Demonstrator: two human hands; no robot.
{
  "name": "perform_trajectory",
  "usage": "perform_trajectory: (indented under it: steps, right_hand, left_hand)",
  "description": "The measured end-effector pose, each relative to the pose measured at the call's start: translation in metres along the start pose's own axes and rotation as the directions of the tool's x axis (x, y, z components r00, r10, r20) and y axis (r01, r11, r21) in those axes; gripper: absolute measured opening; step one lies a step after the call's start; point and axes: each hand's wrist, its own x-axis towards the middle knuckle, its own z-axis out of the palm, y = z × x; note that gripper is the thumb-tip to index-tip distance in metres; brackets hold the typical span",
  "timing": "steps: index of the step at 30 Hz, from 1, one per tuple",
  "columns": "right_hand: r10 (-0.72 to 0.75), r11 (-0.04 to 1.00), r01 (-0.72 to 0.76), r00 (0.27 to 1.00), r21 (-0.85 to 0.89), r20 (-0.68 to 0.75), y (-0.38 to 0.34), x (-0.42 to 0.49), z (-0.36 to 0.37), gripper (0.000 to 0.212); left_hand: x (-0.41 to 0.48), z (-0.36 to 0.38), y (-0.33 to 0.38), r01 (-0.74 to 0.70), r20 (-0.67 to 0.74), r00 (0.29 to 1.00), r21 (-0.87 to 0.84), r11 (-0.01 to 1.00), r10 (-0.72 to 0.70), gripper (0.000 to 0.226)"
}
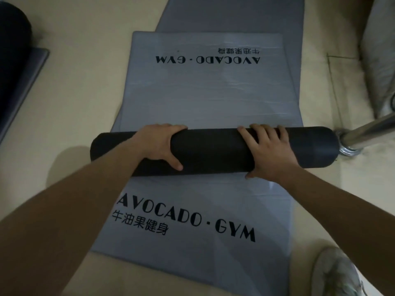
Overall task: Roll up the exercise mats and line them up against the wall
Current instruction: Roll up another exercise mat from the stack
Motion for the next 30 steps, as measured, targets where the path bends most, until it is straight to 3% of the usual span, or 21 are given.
perform_trajectory:
  steps: [4,7,10,14,19,21,23,25,28,30]
  right_hand:
    - [-0.078,0.996,0.074,0.995,0.053,0.064,0.017,0.036,-0.023,0.129]
    - [-0.081,0.994,0.066,0.981,0.089,0.174,0.018,0.044,-0.042,0.127]
    - [-0.119,0.983,0.067,0.943,0.171,0.312,0.006,0.022,-0.052,0.127]
    - [-0.222,0.952,0.087,0.857,0.294,0.466,-0.017,-0.039,-0.034,0.128]
    - [-0.035,0.990,0.002,0.973,0.141,0.229,-0.051,-0.105,0.006,0.150]
    - [-0.008,0.986,-0.025,0.980,0.163,0.197,-0.055,-0.104,0.012,0.149]
    - [-0.026,0.972,-0.025,0.977,0.235,0.211,-0.044,-0.082,0.005,0.143]
    - [-0.073,0.956,-0.012,0.958,0.293,0.277,-0.029,-0.056,-0.010,0.140]
    - [-0.066,0.951,-0.031,0.951,0.307,0.302,-0.023,-0.043,-0.017,0.141]
    - [0.007,0.967,-0.058,0.979,0.247,0.202,-0.030,-0.054,-0.010,0.143]
  left_hand:
    - [-0.016,0.026,-0.001,0.064,-0.265,0.964,0.169,0.984,-0.017,0.130]
    - [-0.020,0.026,0.007,0.129,-0.263,0.963,0.264,0.956,-0.058,0.132]
    - [-0.041,0.024,0.017,0.095,-0.124,0.990,0.237,0.967,-0.067,0.130]
    - [-0.096,0.060,0.031,0.005,0.181,0.983,0.122,0.992,-0.027,0.135]
    - [-0.080,0.042,0.026,0.049,0.355,0.935,-0.086,0.995,-0.015,0.125]
    - [-0.083,0.040,0.026,0.059,0.259,0.965,-0.060,0.996,-0.041,0.123]
    - [-0.106,0.053,0.032,0.143,-0.060,0.988,0.025,0.989,-0.142,0.107]
    - [-0.136,0.083,0.047,0.210,-0.271,0.946,0.100,0.973,-0.176,0.100]
    - [-0.137,0.119,0.052,0.247,-0.284,0.941,0.203,0.948,-0.184,0.137]
    - [-0.116,0.115,0.040,0.217,-0.367,0.918,0.156,0.964,-0.147,0.134]
